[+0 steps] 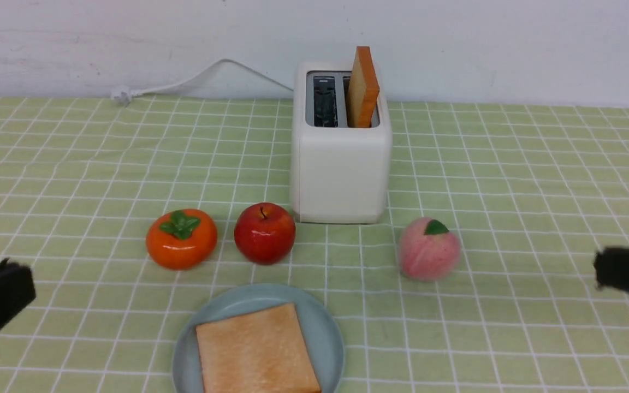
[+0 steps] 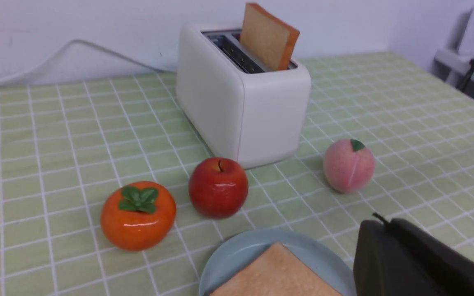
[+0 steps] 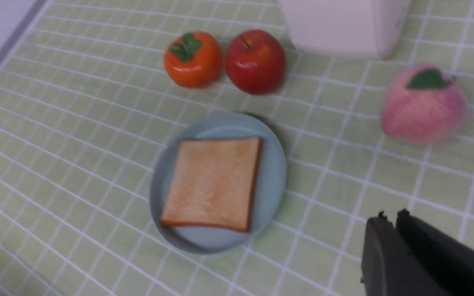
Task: Take toasted bread from bread machine on green coffee tablecloth place on plate.
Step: 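Grasp the toast slice in the toaster and pull it up out of the slot with the right gripper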
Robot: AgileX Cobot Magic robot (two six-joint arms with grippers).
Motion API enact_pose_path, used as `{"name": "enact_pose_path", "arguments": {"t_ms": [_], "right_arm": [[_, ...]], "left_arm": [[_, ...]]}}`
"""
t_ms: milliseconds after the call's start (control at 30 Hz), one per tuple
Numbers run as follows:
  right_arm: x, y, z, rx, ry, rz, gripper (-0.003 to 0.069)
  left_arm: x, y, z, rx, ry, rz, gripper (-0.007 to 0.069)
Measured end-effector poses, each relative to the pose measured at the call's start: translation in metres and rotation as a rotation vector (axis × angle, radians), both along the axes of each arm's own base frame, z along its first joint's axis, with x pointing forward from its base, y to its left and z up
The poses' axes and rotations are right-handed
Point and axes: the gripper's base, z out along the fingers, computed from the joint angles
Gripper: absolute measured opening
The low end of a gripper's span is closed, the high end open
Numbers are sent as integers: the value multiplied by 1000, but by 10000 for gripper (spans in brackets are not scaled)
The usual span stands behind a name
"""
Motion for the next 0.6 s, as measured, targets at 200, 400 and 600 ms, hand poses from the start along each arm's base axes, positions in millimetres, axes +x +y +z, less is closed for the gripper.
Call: {"name": "enact_pose_path", "arguments": {"t_ms": [200,400,600], "right_arm": [[67,37,21,55,20,160,44],[137,97,24,-90,-64,239,55],[218,118,16,-134,-107,84,173]], "left_arm": [[-22,7,-31,-115,-80,3,-13],[-25,9,-44,-124,-89,6,-13],[-24,9,-44,-130,-100,12,-13]]}}
